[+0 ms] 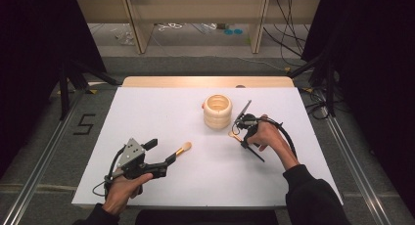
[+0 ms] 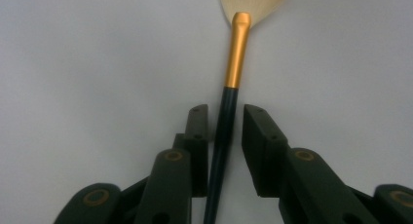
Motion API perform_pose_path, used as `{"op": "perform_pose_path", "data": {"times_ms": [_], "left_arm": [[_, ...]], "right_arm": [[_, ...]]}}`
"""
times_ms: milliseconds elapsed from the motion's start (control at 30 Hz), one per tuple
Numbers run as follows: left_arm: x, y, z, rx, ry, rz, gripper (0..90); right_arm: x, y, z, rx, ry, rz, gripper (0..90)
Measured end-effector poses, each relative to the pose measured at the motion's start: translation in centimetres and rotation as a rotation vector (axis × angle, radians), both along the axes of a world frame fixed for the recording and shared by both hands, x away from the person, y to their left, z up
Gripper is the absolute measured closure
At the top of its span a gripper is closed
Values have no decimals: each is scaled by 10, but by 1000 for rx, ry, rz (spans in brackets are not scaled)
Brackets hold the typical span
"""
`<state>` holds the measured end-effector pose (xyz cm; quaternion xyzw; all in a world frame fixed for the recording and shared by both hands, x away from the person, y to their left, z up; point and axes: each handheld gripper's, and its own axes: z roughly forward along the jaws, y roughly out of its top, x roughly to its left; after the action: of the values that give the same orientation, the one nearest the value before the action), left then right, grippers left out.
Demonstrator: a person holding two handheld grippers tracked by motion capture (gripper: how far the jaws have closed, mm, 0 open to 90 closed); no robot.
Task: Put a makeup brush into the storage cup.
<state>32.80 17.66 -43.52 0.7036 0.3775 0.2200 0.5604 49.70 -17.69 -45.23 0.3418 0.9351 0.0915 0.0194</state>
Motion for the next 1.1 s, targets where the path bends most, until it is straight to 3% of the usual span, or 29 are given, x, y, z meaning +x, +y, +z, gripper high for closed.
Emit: {"op": "perform_pose_path", "data": {"times_ms": [167,333,733,867,967,1033,1100], "left_arm": [[0,0,0,-1,6,-2,157],[0,0,0,-11,12,4,158],[1,2,0,-8,16,-1,159],[2,2,1,-10,13,-1,159],[2,2,1,-12,15,2,159],[2,3,1,-13,13,2,159],[2,3,1,-15,13,3,159]], "right_arm": [[3,0,-1,-8,10,4,770],[4,7,1,-62,37,-21,795],[4,12,1,-98,28,-2,830],[3,11,2,-95,17,22,831],[2,11,6,-87,23,9,831],[2,8,8,-70,-3,39,831],[0,9,10,-68,5,25,831]]}}
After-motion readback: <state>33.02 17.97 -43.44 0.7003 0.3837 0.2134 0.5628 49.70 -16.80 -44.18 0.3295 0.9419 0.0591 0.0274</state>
